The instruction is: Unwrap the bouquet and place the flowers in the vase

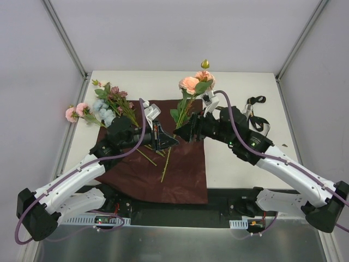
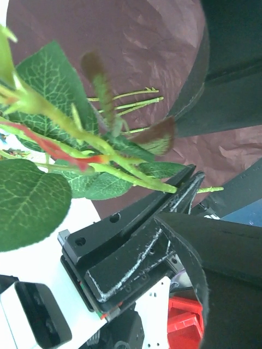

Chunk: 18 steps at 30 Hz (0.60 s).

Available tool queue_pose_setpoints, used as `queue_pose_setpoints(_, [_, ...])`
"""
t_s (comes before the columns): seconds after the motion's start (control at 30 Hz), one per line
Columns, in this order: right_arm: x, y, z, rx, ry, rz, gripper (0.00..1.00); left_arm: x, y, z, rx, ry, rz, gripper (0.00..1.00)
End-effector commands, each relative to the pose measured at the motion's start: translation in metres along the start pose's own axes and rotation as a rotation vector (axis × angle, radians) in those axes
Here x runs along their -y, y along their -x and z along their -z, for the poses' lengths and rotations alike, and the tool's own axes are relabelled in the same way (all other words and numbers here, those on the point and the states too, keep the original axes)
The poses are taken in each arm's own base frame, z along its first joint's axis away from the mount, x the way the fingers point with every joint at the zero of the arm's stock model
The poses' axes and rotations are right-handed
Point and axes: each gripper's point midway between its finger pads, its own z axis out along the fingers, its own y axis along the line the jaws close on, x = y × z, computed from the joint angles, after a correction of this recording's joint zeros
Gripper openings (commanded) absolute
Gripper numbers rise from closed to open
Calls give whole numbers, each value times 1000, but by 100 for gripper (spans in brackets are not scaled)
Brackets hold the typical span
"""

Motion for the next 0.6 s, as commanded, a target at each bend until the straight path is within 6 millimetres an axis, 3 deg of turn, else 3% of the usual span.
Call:
queue_pose_setpoints(0.0, [-24,30,-4,85,64,19,58,17,14,0,47,-69,-71,0])
queue_pose_setpoints(0.13, [-27,32,-8,90,78,20,49,18,12,-1,40,-70,-66,0])
queue_pose_setpoints(0.23, [-26,34,-8,100,68,32,24,15,13,-2,41,-59,-62,0])
queue_pose_setpoints(0.27, [-24,36,-5,107,57,40,9,16,13,-2,39,-60,-60,0])
queue_pose_setpoints(0.3, [-22,38,-4,115,47,49,3,17,15,-2,42,-60,-63,3])
queue_pose_setpoints(0.4, [-13,54,7,155,6,86,1,11,21,1,56,-6,-84,28])
queue_pose_setpoints(0.43, [-10,60,12,167,-3,95,1,9,23,2,61,14,-91,42])
queue_pose_setpoints(0.57, [12,94,50,228,-110,161,1,-3,35,19,112,148,-120,75])
